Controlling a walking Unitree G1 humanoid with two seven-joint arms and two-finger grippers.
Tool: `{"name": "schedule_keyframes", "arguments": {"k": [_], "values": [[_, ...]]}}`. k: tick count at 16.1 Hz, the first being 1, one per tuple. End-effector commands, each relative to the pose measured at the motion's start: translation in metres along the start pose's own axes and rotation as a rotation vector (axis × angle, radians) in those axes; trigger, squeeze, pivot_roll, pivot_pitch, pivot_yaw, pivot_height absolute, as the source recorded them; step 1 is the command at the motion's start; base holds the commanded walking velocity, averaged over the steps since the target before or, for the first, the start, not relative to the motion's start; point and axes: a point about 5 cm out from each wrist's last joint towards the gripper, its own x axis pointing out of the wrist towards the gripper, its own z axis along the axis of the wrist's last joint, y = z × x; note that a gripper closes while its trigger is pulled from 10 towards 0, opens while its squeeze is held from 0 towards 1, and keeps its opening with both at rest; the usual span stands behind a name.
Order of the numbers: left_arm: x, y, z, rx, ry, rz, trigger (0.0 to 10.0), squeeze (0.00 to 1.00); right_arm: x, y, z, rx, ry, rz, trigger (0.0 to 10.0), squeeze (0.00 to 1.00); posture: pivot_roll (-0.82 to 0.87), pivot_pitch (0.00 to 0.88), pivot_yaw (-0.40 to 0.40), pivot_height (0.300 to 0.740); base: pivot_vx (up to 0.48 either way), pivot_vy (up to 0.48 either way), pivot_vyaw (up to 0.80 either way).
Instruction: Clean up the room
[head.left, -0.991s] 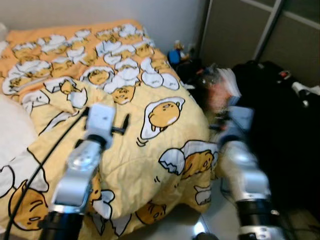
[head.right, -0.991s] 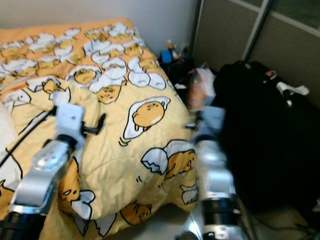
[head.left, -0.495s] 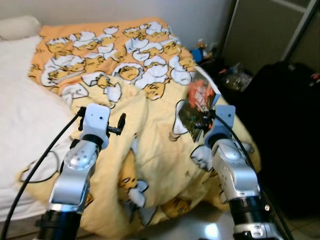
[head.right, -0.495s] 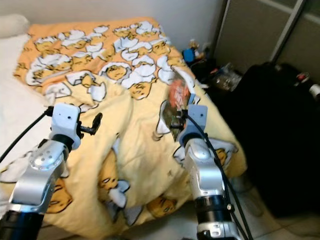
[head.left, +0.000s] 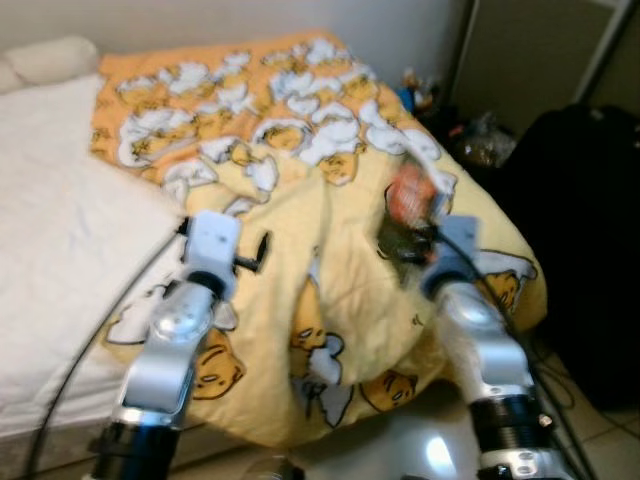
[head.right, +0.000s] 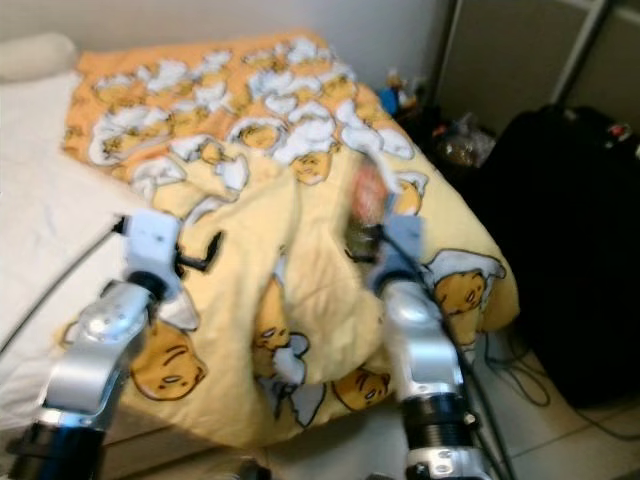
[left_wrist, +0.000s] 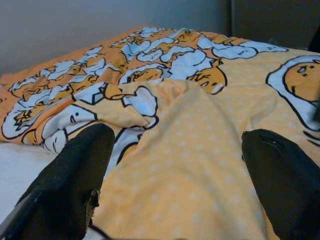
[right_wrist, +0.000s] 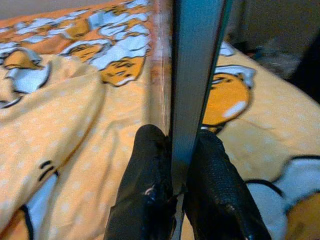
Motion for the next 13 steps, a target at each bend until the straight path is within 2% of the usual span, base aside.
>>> {"name": "schedule_keyframes", "arguments": {"k": [1, 13], "values": [[-0.001, 0.0075, 0.0, 0.02, 0.003, 0.014, 10.0, 0.03, 0.0012, 0.0085, 0.0151, 0.007, -0.066, 0.029, 10.0, 0.0, 0.02, 0.0, 0.046, 0.74, 0.0, 0.345, 0.0], [-0.0006, 0.0069, 0.0001, 0.026, 0.002, 0.006, 10.0, 0.03, 0.0013, 0.0091, 0.014, 0.005, -0.062, 0.027, 10.0, 0.0, 0.02, 0.0, 0.044, 0.74, 0.0, 0.347, 0.0]]}}
